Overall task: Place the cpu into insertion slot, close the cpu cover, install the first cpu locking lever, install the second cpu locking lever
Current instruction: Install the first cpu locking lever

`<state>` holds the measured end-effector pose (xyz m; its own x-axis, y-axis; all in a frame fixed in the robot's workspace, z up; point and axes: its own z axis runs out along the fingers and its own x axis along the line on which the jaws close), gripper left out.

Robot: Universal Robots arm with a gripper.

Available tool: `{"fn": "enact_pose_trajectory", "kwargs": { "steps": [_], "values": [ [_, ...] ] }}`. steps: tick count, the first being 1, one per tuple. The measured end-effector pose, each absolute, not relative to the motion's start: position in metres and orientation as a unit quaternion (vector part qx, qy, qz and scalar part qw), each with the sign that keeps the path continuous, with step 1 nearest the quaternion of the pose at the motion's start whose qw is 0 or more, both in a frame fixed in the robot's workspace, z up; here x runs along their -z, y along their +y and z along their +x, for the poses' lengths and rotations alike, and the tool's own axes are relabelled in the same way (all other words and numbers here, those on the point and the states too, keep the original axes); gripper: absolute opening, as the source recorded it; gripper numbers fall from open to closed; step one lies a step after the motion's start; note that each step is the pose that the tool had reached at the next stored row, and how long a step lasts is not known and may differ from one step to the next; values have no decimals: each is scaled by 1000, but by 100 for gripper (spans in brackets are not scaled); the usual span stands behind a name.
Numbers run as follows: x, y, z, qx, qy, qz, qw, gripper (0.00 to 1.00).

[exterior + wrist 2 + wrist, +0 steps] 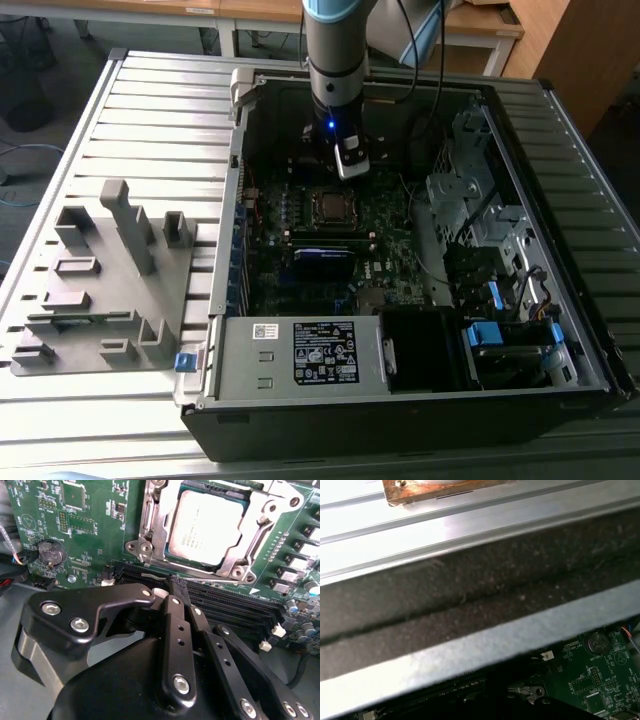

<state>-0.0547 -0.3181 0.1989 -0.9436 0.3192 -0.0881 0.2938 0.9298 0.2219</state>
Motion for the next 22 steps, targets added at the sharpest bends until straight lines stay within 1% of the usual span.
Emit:
{"fn": "enact_pose_trajectory", "kwargs": {
  "steps": [22],
  "values": [
    [-197,-317,-55,-95,981,156,64,11]
  ]
}}
